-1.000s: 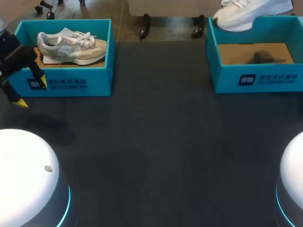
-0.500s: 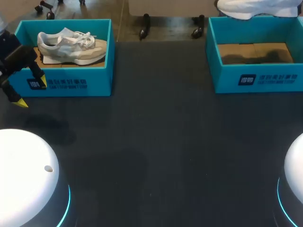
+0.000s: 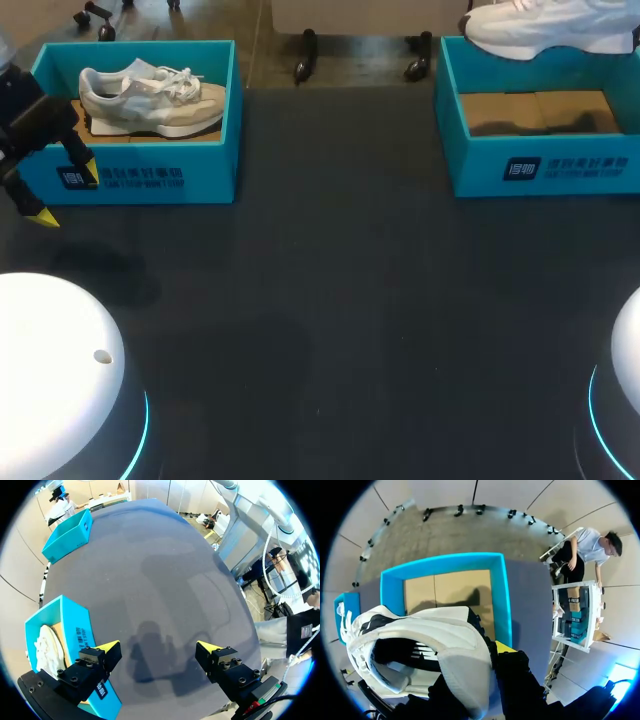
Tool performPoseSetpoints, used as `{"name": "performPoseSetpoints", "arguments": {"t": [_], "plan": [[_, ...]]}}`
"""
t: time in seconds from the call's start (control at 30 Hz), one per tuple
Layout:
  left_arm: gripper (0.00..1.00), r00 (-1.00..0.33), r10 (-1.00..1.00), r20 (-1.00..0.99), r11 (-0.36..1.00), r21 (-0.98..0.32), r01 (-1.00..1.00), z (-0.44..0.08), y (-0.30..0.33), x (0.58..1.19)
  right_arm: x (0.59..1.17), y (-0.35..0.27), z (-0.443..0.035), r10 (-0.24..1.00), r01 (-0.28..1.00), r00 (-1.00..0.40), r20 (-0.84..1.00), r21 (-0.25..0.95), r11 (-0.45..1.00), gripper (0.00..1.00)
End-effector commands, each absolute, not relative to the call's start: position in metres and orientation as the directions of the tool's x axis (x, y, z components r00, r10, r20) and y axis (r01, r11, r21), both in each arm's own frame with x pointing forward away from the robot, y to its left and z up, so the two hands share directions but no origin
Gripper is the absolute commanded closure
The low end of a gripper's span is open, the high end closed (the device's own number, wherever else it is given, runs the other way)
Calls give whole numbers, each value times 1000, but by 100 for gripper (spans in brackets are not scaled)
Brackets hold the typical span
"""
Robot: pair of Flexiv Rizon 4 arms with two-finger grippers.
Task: Take the shoe out of the shoebox, open the shoe tongue, remove and reinsert the insole, then place the shoe into the shoebox
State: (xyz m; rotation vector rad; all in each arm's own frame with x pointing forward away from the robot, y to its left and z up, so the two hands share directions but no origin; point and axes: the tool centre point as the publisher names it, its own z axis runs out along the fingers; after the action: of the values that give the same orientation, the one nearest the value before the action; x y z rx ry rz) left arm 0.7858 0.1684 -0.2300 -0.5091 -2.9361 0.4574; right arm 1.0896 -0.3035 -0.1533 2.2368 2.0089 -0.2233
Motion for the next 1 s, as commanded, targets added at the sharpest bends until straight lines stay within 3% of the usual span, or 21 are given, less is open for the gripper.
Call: {"name": "performPoseSetpoints", "arguments": {"t": [0.03,0.7,1.0], "plan": [[0,-935,348,74,898,-313,309,-230,169,786,1086,-303,-152,976,994,106,-192,11,-106,100],[0,-935,348,74,898,-313,309,-230,169,786,1068,-348,-203,968,983,182,-173,26,-181,100],[0,-935,348,74,898,-313,309,-230,169,786,1068,-348,-203,968,983,182,-173,26,-181,100]]}}
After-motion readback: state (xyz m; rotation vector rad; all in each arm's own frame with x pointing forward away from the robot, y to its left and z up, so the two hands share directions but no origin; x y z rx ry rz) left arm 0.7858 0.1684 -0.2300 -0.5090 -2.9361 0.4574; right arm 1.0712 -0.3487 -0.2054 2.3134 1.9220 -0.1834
